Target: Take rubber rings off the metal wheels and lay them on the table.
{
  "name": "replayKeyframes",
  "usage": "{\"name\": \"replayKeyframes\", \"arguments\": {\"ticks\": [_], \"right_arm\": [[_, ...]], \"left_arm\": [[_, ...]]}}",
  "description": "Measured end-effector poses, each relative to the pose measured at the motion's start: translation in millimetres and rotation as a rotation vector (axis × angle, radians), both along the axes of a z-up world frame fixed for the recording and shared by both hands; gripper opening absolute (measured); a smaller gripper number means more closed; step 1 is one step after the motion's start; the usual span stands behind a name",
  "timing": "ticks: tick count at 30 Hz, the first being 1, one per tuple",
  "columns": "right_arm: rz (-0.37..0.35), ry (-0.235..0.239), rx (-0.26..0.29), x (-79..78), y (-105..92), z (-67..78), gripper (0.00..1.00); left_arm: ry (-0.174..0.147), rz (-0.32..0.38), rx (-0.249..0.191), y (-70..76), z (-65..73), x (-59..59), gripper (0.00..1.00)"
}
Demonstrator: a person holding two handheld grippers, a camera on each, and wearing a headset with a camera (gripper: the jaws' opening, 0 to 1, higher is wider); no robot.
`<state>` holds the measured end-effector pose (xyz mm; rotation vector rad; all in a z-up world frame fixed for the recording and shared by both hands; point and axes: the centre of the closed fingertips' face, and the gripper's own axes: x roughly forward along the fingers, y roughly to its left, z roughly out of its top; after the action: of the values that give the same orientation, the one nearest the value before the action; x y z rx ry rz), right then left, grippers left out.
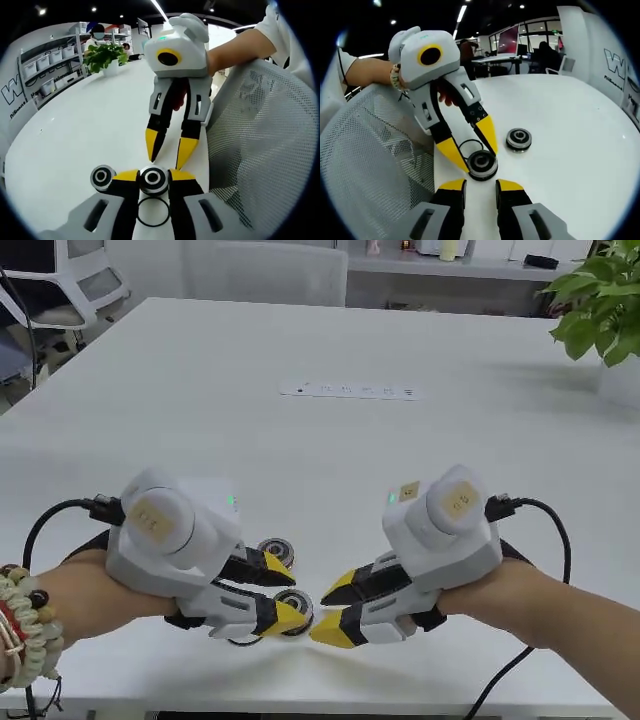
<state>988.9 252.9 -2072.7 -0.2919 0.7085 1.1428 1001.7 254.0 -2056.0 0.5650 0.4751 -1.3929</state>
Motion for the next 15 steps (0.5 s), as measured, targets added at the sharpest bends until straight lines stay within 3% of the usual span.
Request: {"name": "replayKeyframes", "arguments": {"ticks": [7, 10, 11, 13, 15], "right_arm": [[0.014, 0.000, -0.007, -3.7, 3.7, -1.9, 0.20], [0.014, -0.003, -0.009, -3.3, 4.2, -2.1, 0.20], [0.013, -0.006, -0.011, -2.6, 4.1, -2.0, 0.20], [0.007, -0.012, -0.010, -0.9, 4.2, -1.3, 0.19], [0.003, -0.014, -0.009, -0.1, 4.4, -0.8, 0.19]], "left_arm": [[0.012, 0.007, -0.002, 4.3, -1.2, -1.6, 0.11], [0.048, 0.031, -0.039, 5.4, -1.9, -2.1, 0.11], [0.088, 0.062, -0.066, 5.6, -2.1, -2.0, 0.11], [0.057, 0.036, -0.073, 7.1, -2.5, -2.8, 0.11], [0.061, 0.042, -0.082, 6.4, -2.3, -2.6, 0.11]]}}
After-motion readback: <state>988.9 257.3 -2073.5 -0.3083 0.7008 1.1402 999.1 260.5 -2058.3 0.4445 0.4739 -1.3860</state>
